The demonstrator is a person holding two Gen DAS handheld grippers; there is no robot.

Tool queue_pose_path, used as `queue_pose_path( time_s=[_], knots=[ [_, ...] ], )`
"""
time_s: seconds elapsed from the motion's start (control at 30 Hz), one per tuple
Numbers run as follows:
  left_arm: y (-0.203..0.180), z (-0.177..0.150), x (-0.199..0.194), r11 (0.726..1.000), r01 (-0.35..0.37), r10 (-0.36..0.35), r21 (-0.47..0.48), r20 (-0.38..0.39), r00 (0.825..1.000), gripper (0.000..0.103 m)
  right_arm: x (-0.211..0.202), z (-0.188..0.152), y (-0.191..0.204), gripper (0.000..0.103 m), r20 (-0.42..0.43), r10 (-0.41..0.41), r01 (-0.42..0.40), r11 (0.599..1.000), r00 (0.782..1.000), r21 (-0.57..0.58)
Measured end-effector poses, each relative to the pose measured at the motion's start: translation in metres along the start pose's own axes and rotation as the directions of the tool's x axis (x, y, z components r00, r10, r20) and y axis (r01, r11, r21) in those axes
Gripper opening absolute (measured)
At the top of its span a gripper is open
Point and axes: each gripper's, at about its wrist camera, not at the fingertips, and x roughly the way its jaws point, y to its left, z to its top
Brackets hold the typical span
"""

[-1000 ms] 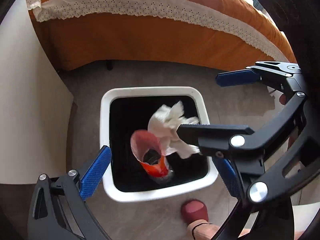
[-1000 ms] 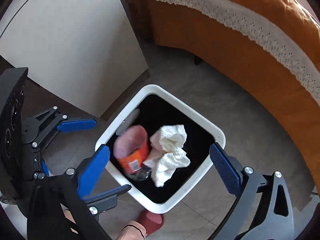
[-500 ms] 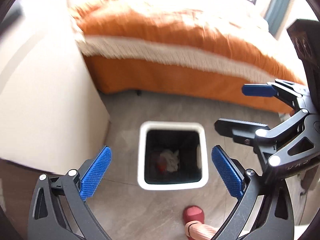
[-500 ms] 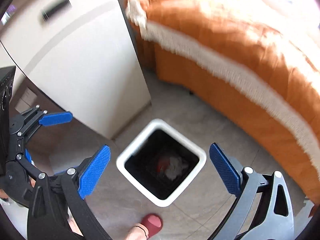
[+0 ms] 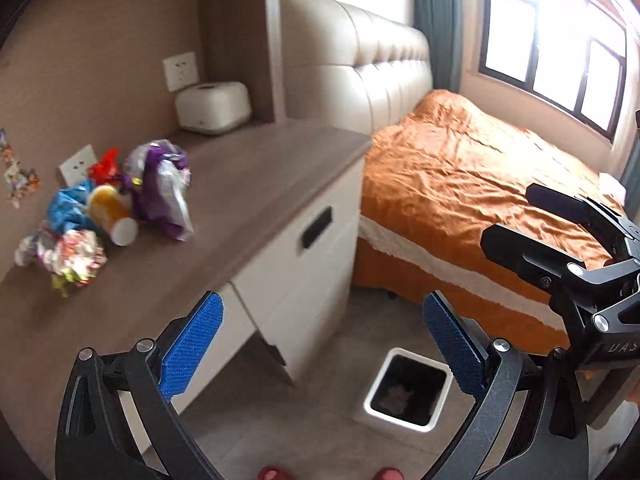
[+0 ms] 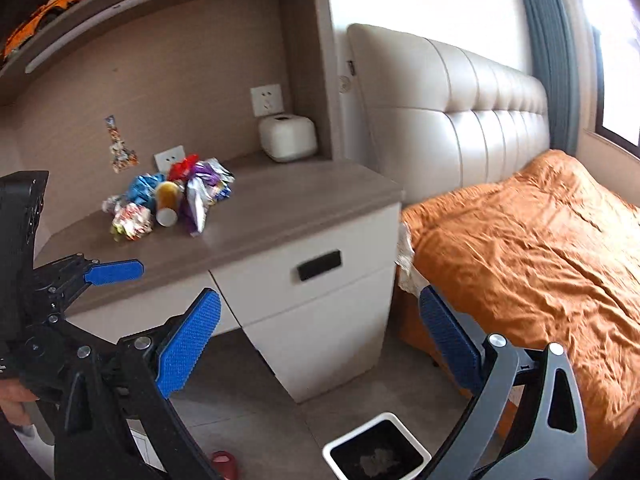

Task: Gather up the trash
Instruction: 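Move both open tools back over the desk trash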

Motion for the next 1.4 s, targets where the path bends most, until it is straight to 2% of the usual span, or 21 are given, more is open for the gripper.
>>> queue_pose_path(
  time_s=[0.13,0.23,0.57,0.77,1.13,1.4],
  knots=[
    [0.045,0.014,-0.028,0.996,-0.073,0.075,-0.047,0.049,0.996,0.098,0.010,0.032,0.046,0.099,0.039,0.056,-0.054,0.997,0.998,-0.058],
    [0.079,0.021,-0.040,0.992,-0.106,0.111,-0.071,0.066,0.992,0.098,0.022,0.055,0.081,0.099,0.036,0.087,-0.084,0.993,0.996,-0.082],
    [0.173,0.040,-0.048,0.965,-0.185,0.203,-0.185,0.081,0.976,0.098,0.065,0.107,0.149,0.099,0.051,0.128,-0.120,0.983,0.990,-0.140],
    [0.204,0.041,-0.044,0.948,-0.216,0.238,-0.235,0.067,0.969,0.098,0.087,0.121,0.173,0.099,0.037,0.149,-0.141,0.976,0.988,-0.168],
    [0.239,0.042,-0.038,0.940,-0.216,0.240,-0.265,0.062,0.969,0.098,0.117,0.137,0.198,0.099,0.018,0.157,-0.151,0.972,0.987,-0.182],
    [0.255,0.039,-0.015,0.942,-0.223,0.237,-0.250,0.027,0.971,0.098,0.140,0.134,0.204,0.099,-0.008,0.133,-0.132,0.975,0.991,-0.180]
  ],
)
